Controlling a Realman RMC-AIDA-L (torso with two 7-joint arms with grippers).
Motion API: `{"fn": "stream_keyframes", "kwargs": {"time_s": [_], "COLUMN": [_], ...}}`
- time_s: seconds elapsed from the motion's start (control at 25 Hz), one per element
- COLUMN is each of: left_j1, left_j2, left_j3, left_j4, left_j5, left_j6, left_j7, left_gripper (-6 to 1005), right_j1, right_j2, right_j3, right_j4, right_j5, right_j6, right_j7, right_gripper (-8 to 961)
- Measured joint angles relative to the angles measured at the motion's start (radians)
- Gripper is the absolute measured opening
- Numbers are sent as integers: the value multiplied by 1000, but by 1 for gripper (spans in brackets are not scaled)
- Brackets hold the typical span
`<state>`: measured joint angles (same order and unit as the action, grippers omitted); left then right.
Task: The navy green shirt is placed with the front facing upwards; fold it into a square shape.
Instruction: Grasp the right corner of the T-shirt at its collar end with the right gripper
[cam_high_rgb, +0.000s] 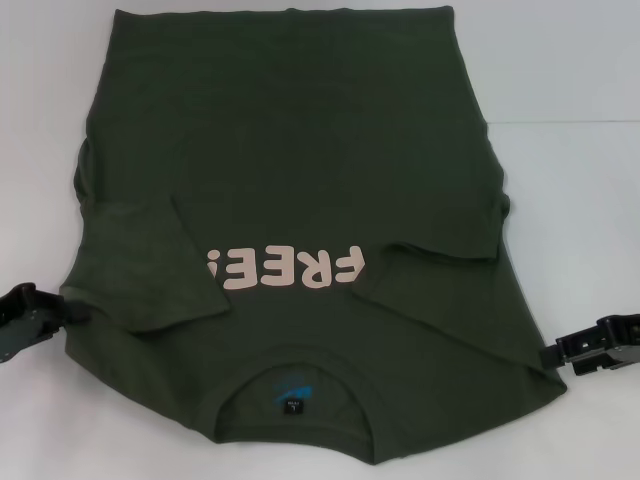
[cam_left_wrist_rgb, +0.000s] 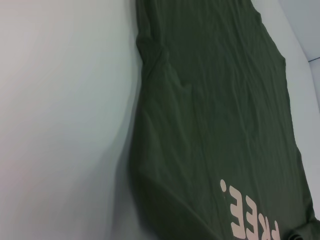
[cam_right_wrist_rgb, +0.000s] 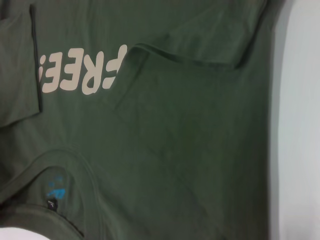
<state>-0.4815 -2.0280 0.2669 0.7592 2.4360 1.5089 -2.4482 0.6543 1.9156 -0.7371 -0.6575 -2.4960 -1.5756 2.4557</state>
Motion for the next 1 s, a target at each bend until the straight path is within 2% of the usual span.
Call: {"fn": "stream_keyframes", "kwargs": {"time_s": [0.24, 0.44, 0.6, 1.0], "left_j1": [0, 0, 0, -2], "left_j2": [1, 1, 1, 1], "left_j3": [0, 0, 0, 0], "left_j4": [0, 0, 0, 0], "left_j5": [0, -1, -2, -11], "left_j6": [-2, -10, -12, -15], "left_j7": [0, 0, 0, 0], "left_gripper": [33, 33, 32, 33], "right_j1": [13, 18, 22, 33], "right_j2": [2, 14, 21, 22], "right_j3": [-27, -86, -87, -88], "right_j4": [23, 10, 10, 12], "right_j5": [0, 0, 0, -25], "right_j6": [4, 19, 39, 58], "right_j7": [12, -49, -48, -19], "right_gripper": [686, 686, 687, 666]}}
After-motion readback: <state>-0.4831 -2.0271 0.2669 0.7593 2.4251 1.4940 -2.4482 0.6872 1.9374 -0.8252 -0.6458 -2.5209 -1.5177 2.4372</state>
